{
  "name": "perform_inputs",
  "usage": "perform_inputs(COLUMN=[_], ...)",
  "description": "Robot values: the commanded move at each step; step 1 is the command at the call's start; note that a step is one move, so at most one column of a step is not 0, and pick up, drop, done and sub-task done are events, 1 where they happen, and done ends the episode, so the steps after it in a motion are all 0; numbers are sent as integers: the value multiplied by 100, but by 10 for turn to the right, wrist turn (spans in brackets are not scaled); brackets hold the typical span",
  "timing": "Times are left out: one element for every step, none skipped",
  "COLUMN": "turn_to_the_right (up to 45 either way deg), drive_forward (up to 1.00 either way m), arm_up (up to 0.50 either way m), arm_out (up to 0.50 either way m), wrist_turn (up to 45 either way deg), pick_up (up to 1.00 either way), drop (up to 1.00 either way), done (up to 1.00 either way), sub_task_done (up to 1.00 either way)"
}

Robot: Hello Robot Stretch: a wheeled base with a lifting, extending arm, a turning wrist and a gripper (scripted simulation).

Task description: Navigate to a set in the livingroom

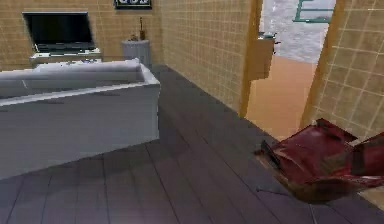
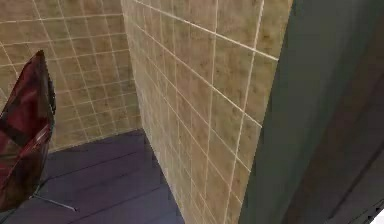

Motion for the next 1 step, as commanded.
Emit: perform_inputs(turn_to_the_right=[0], drive_forward=[100], arm_up=[0], arm_out=[0], wrist_turn=[0], pick_up=[0], drop=[0], done=[0], sub_task_done=[0])
